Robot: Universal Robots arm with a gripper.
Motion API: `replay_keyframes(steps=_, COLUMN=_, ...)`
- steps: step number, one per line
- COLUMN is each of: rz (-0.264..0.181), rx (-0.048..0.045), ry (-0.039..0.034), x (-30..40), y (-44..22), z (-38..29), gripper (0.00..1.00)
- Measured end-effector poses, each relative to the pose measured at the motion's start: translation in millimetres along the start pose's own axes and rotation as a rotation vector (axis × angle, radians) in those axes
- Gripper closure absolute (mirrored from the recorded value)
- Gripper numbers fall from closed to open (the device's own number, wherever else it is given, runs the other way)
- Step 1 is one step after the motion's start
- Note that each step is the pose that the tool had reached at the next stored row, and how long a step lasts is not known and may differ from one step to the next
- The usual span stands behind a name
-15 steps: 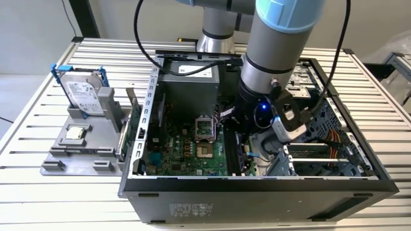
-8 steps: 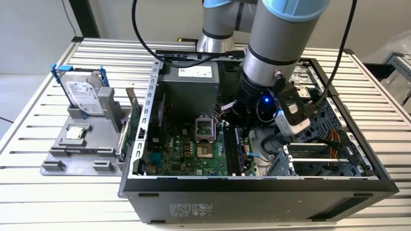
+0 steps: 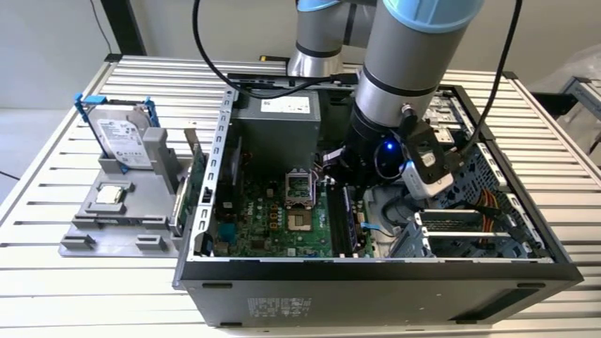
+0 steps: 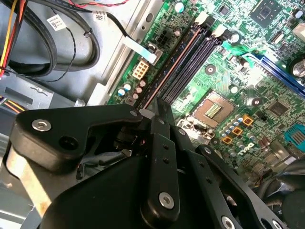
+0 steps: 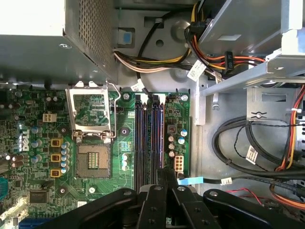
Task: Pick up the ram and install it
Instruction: 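Press down the ram until it locks into place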
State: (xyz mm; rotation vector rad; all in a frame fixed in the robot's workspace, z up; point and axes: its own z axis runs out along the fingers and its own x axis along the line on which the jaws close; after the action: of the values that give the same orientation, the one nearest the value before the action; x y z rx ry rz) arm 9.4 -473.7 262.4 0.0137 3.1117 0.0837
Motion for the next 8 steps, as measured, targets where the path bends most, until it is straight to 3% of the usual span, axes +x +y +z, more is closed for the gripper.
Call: replay_keyframes(steps=8, rz=-0.006, rx=-0.0013, ry=0.0003, x=0.0, y=0.0, z=0.0, gripper=1.0)
